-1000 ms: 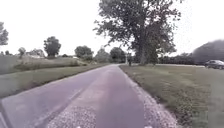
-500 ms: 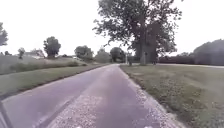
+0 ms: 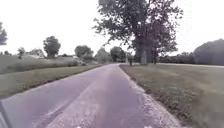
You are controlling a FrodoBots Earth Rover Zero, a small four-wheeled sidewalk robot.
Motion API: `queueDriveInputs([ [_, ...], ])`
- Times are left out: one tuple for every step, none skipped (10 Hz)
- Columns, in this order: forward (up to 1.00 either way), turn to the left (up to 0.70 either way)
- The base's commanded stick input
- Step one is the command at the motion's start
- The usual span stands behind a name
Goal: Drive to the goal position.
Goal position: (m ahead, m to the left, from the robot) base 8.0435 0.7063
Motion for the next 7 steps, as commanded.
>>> queueDriveInputs([
  [0.7, -0.08],
  [0.7, -0.1],
  [0.7, 0.0],
  [0.7, 0.0],
  [0.7, 0.0],
  [0.7, 0.0],
  [0.7, 0.0],
])
